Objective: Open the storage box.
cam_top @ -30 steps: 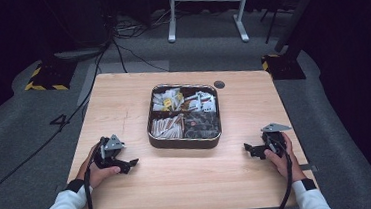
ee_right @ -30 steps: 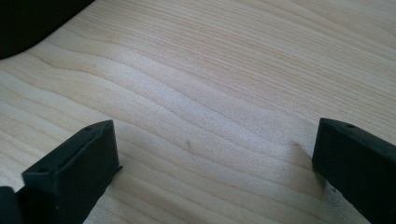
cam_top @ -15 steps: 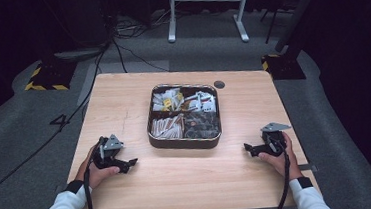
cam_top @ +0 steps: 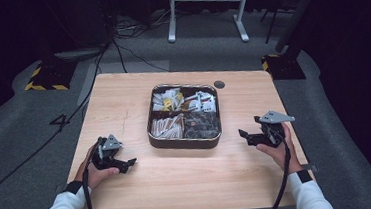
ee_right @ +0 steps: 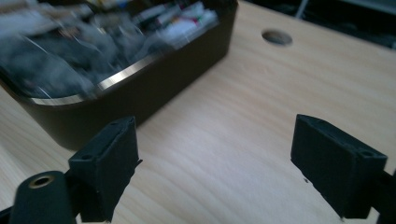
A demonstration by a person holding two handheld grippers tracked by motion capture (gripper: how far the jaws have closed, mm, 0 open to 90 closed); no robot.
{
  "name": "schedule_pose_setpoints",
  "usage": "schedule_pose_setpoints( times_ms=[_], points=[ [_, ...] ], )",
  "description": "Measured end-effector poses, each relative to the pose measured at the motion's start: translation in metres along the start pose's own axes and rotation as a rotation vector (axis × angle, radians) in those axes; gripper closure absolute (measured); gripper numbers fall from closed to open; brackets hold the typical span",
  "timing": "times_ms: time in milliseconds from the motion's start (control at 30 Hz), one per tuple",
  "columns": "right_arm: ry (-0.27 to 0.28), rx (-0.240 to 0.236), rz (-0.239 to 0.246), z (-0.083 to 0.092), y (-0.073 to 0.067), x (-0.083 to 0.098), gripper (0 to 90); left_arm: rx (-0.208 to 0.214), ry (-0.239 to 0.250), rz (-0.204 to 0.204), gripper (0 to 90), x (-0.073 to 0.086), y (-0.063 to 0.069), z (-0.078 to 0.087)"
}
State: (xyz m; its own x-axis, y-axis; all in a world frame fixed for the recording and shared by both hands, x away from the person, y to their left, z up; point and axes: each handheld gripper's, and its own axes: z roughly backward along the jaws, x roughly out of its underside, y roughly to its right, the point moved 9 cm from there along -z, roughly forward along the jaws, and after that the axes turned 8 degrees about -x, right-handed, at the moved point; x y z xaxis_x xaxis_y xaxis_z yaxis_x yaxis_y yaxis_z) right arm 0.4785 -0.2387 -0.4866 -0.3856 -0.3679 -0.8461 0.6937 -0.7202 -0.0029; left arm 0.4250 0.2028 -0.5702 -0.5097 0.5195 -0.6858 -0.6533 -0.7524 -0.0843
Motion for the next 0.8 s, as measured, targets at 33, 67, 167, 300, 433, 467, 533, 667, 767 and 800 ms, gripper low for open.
schedule_pose_setpoints(
  times_ms=[33, 67, 167, 300, 433, 467, 533, 667, 767, 800],
  points=[
    [0.014, -0.005, 0.010, 0.000, -0.003, -0.009, 18.3, 0.000, 0.001, 0.000, 12.6, 0.000, 0.000, 0.000],
    [0.025, -0.012, 0.020, -0.001, -0.006, -0.018, 18.4, 0.000, 0.000, 0.000, 12.6, 0.000, 0.000, 0.000],
    [0.057, -0.044, 0.044, -0.007, -0.016, -0.044, 18.8, 0.000, 0.000, 0.000, 12.6, 0.000, 0.000, 0.000],
    [0.054, -0.079, 0.082, -0.022, -0.030, -0.066, 19.5, 0.000, -0.002, 0.002, 12.6, 0.001, 0.000, 0.001],
    [0.032, -0.104, 0.107, -0.037, -0.039, -0.078, 20.5, 0.001, -0.002, 0.003, 12.6, 0.002, 0.000, 0.002],
    [0.029, -0.109, 0.118, -0.040, -0.042, -0.080, 21.2, 0.001, -0.002, 0.004, 12.6, 0.002, 0.000, 0.002],
    [0.018, -0.122, 0.127, -0.047, -0.046, -0.083, 21.2, 0.001, -0.002, 0.005, 12.6, 0.003, 0.000, 0.002],
    [0.003, -0.148, 0.150, -0.059, -0.056, -0.089, 22.2, 0.001, -0.002, 0.004, 12.6, 0.003, 0.000, 0.002],
    [0.001, -0.163, 0.160, -0.068, -0.062, -0.094, 22.9, 0.001, -0.002, 0.005, 12.6, 0.003, 0.000, 0.002],
    [0.002, -0.163, 0.166, -0.070, -0.064, -0.095, 23.7, 0.003, -0.002, 0.005, 12.6, 0.003, 0.000, 0.002]
  ],
)
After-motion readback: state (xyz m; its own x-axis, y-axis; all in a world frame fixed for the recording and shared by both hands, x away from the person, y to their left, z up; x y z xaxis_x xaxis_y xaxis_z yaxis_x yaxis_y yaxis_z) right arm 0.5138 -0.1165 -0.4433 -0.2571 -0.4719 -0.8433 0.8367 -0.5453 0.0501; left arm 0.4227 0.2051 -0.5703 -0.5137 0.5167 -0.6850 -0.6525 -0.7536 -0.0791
